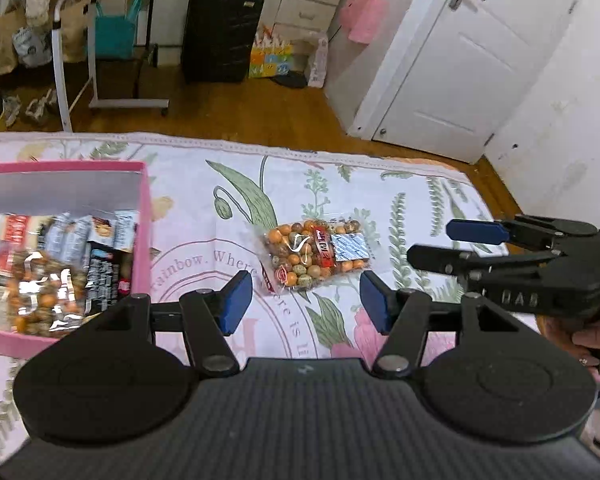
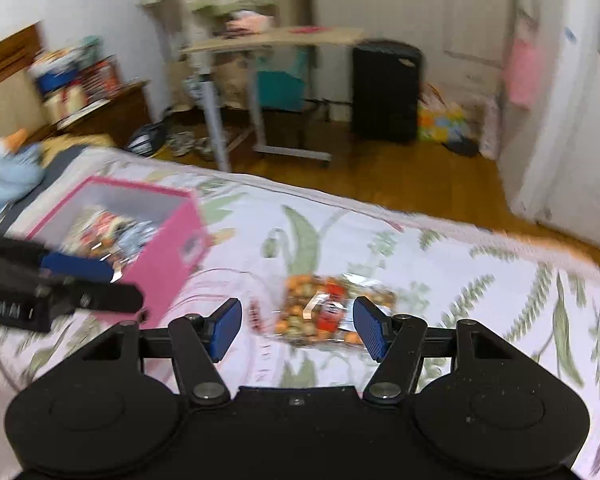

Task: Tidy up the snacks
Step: 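Grasp the clear coated-nut bag with the left tool while the right tool grasps it too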

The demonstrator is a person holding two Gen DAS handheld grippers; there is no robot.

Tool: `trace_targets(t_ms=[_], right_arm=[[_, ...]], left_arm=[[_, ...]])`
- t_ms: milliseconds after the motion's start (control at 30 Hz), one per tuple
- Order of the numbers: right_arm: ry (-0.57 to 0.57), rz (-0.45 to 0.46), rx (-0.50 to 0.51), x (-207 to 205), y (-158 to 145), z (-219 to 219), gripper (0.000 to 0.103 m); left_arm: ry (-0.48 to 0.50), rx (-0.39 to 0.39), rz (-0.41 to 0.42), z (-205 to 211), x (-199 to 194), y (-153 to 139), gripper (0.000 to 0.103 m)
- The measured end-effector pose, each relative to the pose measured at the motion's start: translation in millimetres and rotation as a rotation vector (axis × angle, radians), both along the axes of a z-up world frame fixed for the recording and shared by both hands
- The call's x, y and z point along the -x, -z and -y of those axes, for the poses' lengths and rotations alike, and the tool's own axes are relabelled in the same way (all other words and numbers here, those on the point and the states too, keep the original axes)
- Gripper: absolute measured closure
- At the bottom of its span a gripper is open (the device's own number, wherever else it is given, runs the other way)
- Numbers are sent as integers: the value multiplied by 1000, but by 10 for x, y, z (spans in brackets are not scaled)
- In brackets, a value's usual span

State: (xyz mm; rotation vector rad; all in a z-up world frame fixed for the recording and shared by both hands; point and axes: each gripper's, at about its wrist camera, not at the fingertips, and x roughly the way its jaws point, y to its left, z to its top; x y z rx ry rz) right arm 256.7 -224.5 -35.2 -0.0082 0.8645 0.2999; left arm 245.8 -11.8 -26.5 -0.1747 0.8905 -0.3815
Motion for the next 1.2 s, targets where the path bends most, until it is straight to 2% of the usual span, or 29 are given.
trace_targets(t_ms=[133,200,300,433,467,733,833,900,1033,1200], right_arm=[[122,-40,-84,-356,348,294,36],[153,-32,-123,-472,518,371,36],[187,-49,-157,-683,806,432,36],[132,-49,-192,-885,1060,443,37],[130,-47,-194,-944,1102,452,37],[77,2,-223,-1255,1387,499,36],[41,-27,-253,-1335,1473,506,36],[-12,-46,-295,-1368,1503,515,36],[-52,-88,-288,-1421,1553,486,36],[-131,-238,-282,-1319,1567,438,35]], left_arm=[[-27,-1,-31,152,-284,306,46],[-62,28,-55,168,-405,498,47],[-111,33,-83,222,-481,808,47],[-179,108,-98,257,-494,1167,48],[-185,97,-101,309,-507,1248,50],[-159,149,-92,503,-529,1512,55],[-134,192,-116,521,-561,1556,57],[-122,192,-133,558,-590,1598,57],[-120,180,-147,579,-621,1720,57],[-168,232,-163,437,-681,1818,57]])
